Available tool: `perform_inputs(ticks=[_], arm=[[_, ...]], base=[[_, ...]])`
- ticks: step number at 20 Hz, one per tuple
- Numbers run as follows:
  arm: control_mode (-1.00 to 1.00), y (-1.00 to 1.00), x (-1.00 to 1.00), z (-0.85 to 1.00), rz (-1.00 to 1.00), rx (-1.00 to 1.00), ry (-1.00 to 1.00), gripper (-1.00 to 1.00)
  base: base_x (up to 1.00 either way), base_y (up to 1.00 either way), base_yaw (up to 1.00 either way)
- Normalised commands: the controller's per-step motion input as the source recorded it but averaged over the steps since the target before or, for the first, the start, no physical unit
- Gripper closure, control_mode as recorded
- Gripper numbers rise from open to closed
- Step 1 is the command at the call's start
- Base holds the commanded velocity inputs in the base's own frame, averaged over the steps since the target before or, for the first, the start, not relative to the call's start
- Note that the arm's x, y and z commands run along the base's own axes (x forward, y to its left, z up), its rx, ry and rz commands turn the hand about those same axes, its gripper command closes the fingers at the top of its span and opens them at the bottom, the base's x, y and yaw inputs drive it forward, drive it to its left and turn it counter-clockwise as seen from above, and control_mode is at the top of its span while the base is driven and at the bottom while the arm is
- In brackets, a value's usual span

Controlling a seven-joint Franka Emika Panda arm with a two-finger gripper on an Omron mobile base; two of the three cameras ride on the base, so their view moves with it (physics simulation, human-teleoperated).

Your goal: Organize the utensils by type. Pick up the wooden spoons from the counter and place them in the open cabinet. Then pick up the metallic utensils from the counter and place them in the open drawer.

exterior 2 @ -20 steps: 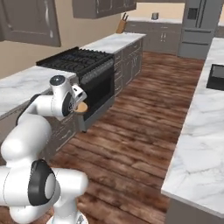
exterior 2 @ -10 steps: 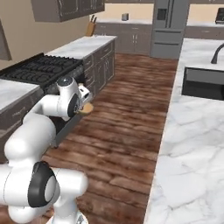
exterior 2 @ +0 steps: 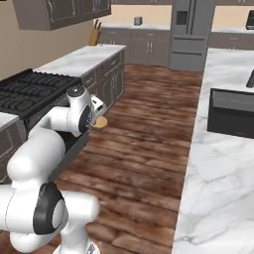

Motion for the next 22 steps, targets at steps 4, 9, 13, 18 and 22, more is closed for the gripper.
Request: perform_inputs(ticks=[4,9,13,18,22], arm=[[1.0,0.0,0.0,0.0,0.0,0.0,0.0,1.0],[1.0,0.0,0.0,0.0,0.0,0.0,0.0,1.0],[1.0,0.0,0.0,0.0,0.0,0.0,0.0,1.0],[1.0,0.0,0.0,0.0,0.0,0.0,0.0,1.0],[1.0,0.0,0.0,0.0,0.0,0.0,0.0,1.0]], base=[[1.0,0.2,0.09],[1.0,0.1,0.22],[0.99,0.02,0.38],[0.72,0.0,0.69],[0.35,-0.02,0.99]])
